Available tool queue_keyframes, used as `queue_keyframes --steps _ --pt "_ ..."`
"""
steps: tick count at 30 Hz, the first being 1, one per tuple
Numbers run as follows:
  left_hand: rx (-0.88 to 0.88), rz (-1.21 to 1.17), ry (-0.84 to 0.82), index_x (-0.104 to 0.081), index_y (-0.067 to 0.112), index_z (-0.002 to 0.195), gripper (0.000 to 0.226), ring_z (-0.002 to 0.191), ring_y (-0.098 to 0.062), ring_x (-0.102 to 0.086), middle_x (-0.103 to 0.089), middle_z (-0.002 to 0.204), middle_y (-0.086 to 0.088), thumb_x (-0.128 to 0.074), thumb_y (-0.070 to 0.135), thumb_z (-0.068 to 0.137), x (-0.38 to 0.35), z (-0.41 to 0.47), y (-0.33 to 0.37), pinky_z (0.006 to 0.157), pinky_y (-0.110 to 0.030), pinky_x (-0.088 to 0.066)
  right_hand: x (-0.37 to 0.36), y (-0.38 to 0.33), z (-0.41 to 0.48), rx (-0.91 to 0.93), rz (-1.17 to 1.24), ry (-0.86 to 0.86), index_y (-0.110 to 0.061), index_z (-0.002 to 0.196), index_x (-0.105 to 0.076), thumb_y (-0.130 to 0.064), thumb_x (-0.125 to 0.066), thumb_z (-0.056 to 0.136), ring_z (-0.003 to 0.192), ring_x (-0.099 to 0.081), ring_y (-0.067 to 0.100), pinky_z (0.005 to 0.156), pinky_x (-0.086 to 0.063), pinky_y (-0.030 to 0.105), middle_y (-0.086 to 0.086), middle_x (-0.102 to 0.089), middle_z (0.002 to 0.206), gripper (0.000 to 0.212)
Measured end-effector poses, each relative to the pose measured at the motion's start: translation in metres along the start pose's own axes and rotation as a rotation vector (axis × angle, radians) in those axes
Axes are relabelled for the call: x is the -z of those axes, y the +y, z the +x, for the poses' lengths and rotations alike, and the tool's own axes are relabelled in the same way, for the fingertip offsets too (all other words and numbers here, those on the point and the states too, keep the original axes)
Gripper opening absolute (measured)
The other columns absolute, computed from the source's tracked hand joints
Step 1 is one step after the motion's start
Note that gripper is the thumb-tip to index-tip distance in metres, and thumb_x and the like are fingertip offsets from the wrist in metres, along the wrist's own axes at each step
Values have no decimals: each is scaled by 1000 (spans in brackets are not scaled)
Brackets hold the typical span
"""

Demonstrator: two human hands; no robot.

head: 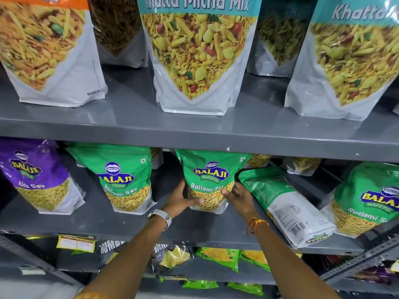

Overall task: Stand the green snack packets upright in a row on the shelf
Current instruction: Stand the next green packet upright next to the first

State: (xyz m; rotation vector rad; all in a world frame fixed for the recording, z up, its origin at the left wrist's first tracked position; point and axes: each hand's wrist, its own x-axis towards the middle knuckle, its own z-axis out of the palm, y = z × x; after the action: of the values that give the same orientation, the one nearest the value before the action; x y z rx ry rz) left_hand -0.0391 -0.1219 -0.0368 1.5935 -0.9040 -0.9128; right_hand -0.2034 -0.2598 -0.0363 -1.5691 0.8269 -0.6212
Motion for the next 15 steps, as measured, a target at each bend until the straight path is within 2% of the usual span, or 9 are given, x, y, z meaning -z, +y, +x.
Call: queue_keyframes --steps 2,5,6,10,12,15 --pt "-5 67 118 -46 31 119 96 115 -12 -54 -61 119 9 -83 59 35 0 -1 0 92 -30 -46 1 2 2 2 9 -22 -6 104 -59 0 -63 81 97 -64 21 87 -53 36 12 -63 110 24" --pt "-11 180 215 -48 28 119 89 109 -14 -59 -64 118 6 -82 54 41 0 -5 0 90 -37 -51 1 5 3 18 15 -74 1 110 -57 5 -58 82 82 -67 -3 75 -55 15 12 -61 113 28" --pt "-12 183 219 -47 28 120 89 108 -13 -58 -64 118 6 -81 54 42 -1 -7 0 89 -36 -51 1 7 4 20 27 -83 3 112 -56 6 -58 83 81 -67 -5 72 -55 12 12 -60 113 29" --pt "-35 168 220 -45 25 124 92 105 -11 -54 -61 116 7 -75 57 42 -5 -15 4 84 -28 -44 0 8 3 4 71 -98 -5 107 -59 -2 -63 81 87 -68 0 73 -55 15 14 -63 111 26" --pt "-39 172 213 -45 25 125 93 106 -11 -53 -61 117 5 -74 58 43 -3 -15 3 84 -28 -43 0 9 1 -10 73 -78 -5 102 -60 -7 -67 78 90 -67 11 71 -55 14 14 -65 107 25" --pt "-54 179 207 -44 24 126 90 108 -10 -52 -58 119 6 -78 53 48 -3 -15 1 85 -29 -41 5 4 -7 -47 26 -55 1 111 -57 0 -65 79 100 -59 23 69 -54 10 13 -61 110 33"
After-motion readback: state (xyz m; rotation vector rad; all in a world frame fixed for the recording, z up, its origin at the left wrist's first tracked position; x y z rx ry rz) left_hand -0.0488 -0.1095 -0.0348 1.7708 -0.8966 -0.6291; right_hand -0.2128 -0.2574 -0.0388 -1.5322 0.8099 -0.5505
